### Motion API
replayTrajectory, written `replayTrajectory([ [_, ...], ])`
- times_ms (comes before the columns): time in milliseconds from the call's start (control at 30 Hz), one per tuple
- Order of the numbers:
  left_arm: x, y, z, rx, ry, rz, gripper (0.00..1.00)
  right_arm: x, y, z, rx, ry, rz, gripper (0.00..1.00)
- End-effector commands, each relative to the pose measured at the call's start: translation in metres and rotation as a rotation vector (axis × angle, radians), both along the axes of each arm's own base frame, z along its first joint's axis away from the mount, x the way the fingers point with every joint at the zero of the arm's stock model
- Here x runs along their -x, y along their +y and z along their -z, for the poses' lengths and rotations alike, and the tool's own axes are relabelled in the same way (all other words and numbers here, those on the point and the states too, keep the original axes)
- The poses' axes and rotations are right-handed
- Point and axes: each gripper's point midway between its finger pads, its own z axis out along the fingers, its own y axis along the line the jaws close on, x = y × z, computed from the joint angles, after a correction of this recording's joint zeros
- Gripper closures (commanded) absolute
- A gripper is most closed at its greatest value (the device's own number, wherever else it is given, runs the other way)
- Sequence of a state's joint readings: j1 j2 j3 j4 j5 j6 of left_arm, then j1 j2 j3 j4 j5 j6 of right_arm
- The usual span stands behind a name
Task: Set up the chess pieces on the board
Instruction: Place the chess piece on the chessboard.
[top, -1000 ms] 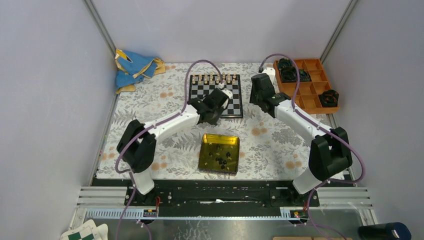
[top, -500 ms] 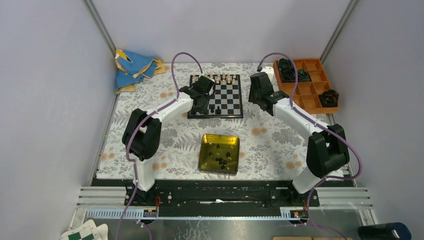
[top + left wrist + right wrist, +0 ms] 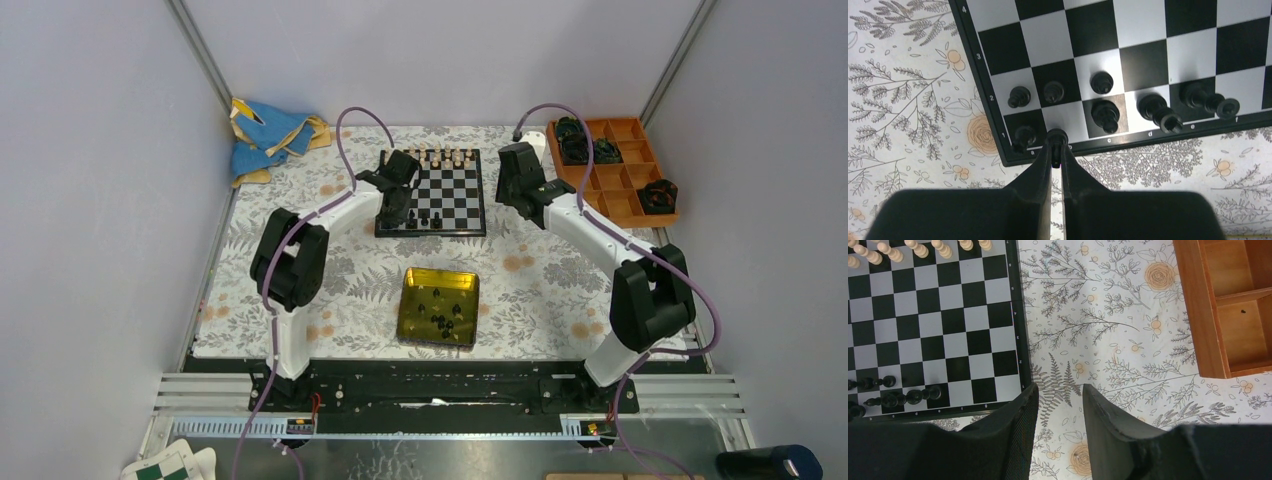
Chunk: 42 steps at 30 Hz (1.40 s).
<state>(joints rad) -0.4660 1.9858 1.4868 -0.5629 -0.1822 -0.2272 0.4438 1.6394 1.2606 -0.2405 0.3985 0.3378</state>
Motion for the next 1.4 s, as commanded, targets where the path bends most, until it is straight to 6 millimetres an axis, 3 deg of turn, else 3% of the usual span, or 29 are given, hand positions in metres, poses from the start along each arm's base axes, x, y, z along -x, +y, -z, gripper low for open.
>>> replayTrajectory([
  [0,-0.025,-0.007,-0.01,0.063,-0.066,-0.025,1.0,-0.014,0.004,-0.02,-0.025,-0.055,-0.003,0.56],
  [633,-0.026,-0.01,-0.005,0.091,-0.056,-0.022,1.0,-0.015,0.003,-0.012,-0.018,-0.037,-0.005,0.56],
  [933,-0.026,-0.007,-0.006,0.079,-0.058,-0.037,0.73,-0.013,0.003,-0.01,-0.023,-0.034,-0.007,0.56],
  [1167,-0.027,-0.005,-0.011,0.072,-0.074,-0.048,0.69,-0.012,0.003,-0.011,-0.023,-0.035,-0.008,0.56],
  [1367,-0.029,0.001,-0.033,0.071,-0.129,-0.072,0.66,-0.011,0.002,-0.015,-0.026,-0.043,-0.008,0.56],
])
